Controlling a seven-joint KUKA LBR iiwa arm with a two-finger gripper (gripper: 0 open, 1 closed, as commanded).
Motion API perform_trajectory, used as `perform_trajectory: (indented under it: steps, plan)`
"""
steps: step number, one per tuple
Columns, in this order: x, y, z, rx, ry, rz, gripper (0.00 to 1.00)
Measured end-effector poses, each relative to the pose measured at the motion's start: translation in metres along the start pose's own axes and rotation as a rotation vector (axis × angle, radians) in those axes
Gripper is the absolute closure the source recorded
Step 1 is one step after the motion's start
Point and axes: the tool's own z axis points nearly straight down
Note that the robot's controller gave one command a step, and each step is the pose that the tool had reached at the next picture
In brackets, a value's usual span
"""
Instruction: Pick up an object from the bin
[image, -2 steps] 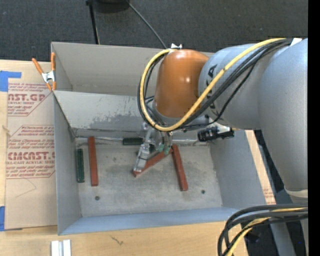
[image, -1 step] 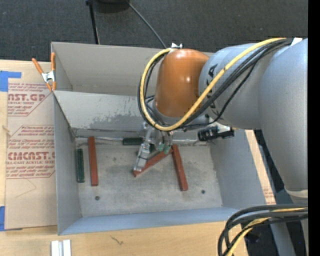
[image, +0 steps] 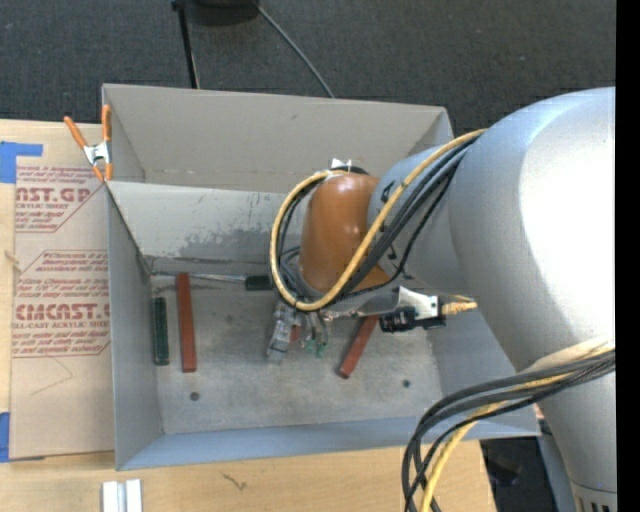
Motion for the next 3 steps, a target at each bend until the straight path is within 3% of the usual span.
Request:
perform_trajectory:
  steps: [1,2,3]
  plan:
    - [0.0,0.0,0.0,0.0,0.0,0.0,1.0]
    - [0.039,0.039,-0.091,0.0,0.0,0.057,1.0]
    - [0.039,0.039,-0.091,0.0,0.0,0.057,0.0]
